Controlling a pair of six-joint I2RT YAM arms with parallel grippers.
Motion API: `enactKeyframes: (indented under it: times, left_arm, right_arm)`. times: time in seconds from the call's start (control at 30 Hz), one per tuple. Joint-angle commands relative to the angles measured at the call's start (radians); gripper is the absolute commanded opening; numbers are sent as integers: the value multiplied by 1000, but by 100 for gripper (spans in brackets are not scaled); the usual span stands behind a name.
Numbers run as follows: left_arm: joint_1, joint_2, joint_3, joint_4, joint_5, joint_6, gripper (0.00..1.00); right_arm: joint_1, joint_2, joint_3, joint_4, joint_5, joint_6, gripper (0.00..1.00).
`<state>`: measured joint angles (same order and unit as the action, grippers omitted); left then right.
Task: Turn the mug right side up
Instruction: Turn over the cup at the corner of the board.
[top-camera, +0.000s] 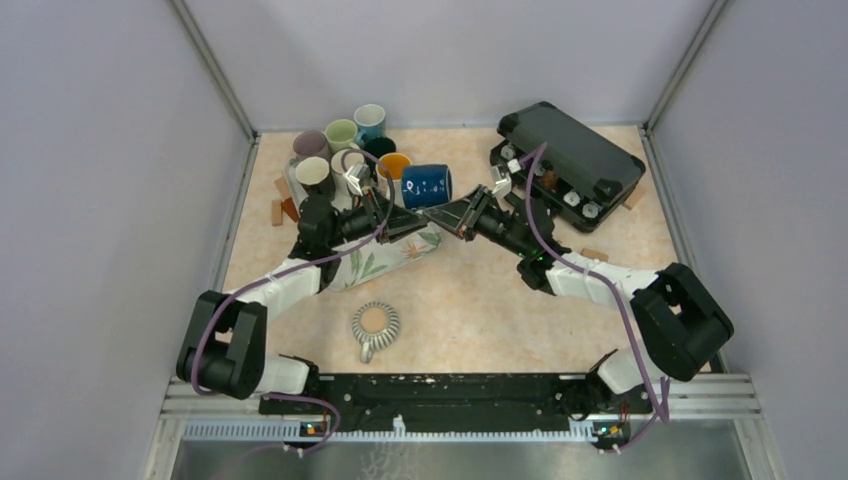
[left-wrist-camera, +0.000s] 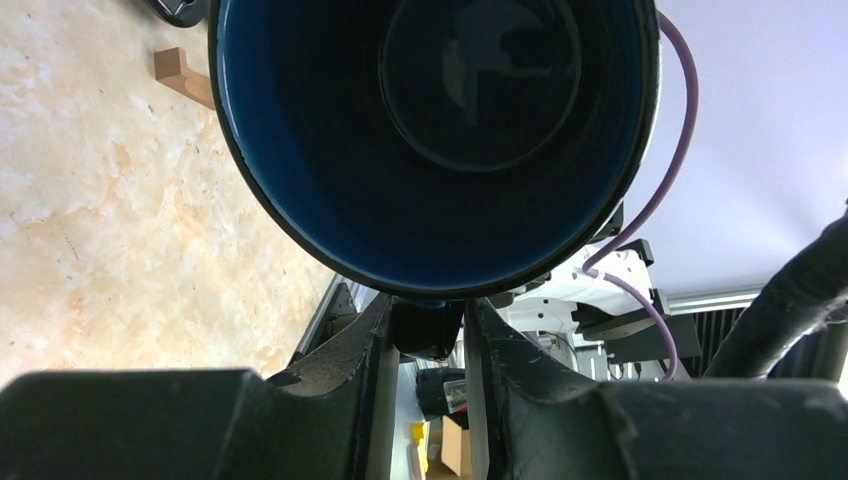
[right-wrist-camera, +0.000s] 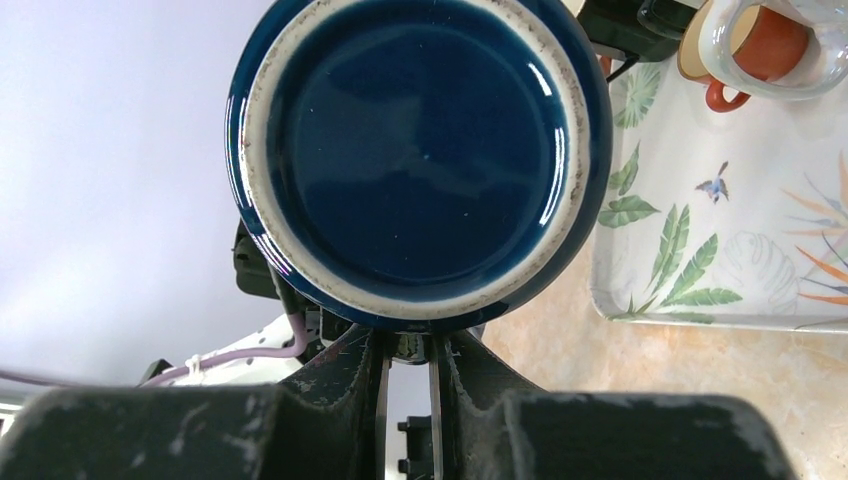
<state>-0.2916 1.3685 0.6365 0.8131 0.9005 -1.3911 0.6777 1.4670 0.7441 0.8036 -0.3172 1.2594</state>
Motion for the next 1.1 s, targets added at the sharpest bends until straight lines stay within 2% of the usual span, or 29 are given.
enactKeyframes:
  times: [0.0, 0.07, 0.4, 0.8, 1.07]
  left_arm:
    - [-14, 5, 4, 93, -15, 2, 5]
    - [-14, 3, 9, 87, -14, 16, 0]
    - [-14, -67, 83, -127, -70, 229, 0]
    - [-14, -119, 119, -248, -135, 359, 0]
    - [-14, -129, 170, -368, -175, 454, 0]
  right_arm:
    - [6, -21, -7, 111, -14, -45, 0]
    - [6, -24, -10, 97, -11, -55, 0]
    - [6, -26, -25, 47, 1, -96, 0]
    - [6, 19, -25, 64, -17, -88, 30]
    - [6, 40, -19, 52, -17, -94, 38]
